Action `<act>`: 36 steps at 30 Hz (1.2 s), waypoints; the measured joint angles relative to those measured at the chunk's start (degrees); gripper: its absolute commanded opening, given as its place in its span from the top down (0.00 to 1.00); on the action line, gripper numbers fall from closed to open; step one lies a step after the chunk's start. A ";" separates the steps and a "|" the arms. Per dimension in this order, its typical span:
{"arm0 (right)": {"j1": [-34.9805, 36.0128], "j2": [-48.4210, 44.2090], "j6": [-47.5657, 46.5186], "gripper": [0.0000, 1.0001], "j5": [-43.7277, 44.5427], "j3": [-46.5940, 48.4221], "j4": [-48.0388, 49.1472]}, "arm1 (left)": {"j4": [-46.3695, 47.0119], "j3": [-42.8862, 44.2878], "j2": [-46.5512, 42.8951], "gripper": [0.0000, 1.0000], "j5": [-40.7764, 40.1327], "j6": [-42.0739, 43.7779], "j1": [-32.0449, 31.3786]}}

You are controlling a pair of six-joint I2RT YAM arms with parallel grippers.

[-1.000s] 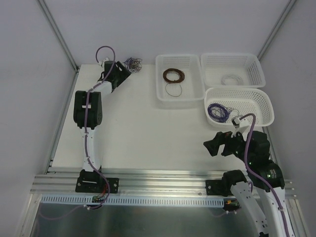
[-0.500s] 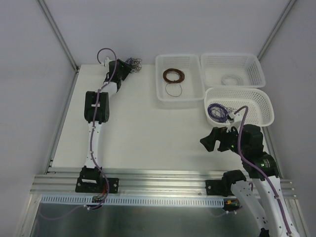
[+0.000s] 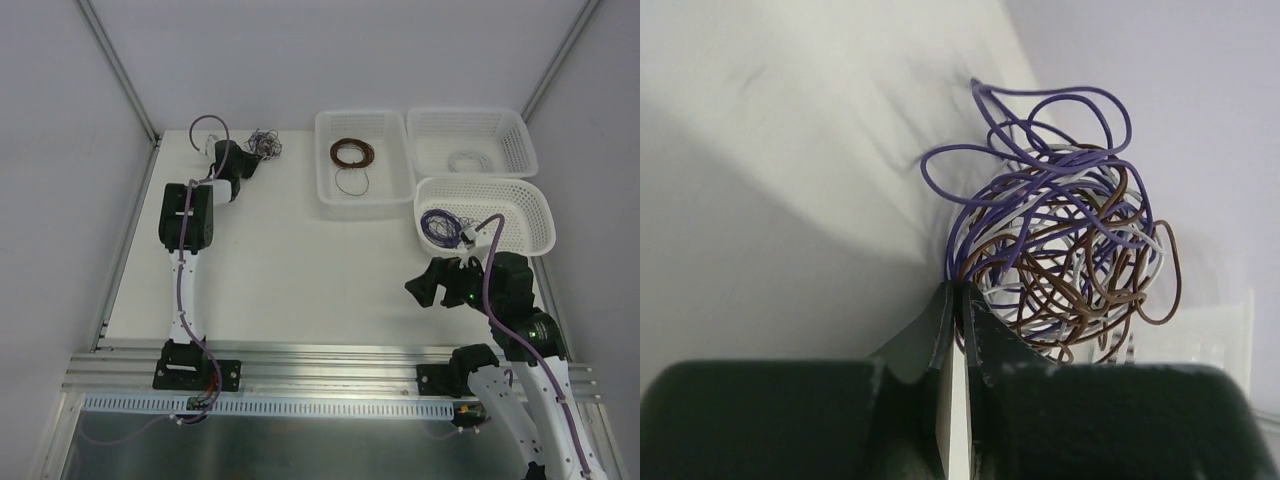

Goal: Untangle the cables

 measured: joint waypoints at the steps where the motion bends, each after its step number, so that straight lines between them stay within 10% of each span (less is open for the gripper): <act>1: 0.00 -0.07 0.00 0.03 -0.09 0.07 -0.33 | -0.02 -3.76 -2.49 1.00 0.55 0.37 0.02; 18: 4.13 9.01 -0.48 0.03 -4.72 4.15 -7.78 | -12.87 -57.68 -46.86 1.00 13.51 15.52 -7.67; 36: 38.12 29.64 9.16 0.05 13.38 -3.72 19.47 | -35.71 -69.46 -78.60 0.94 14.34 25.53 -28.22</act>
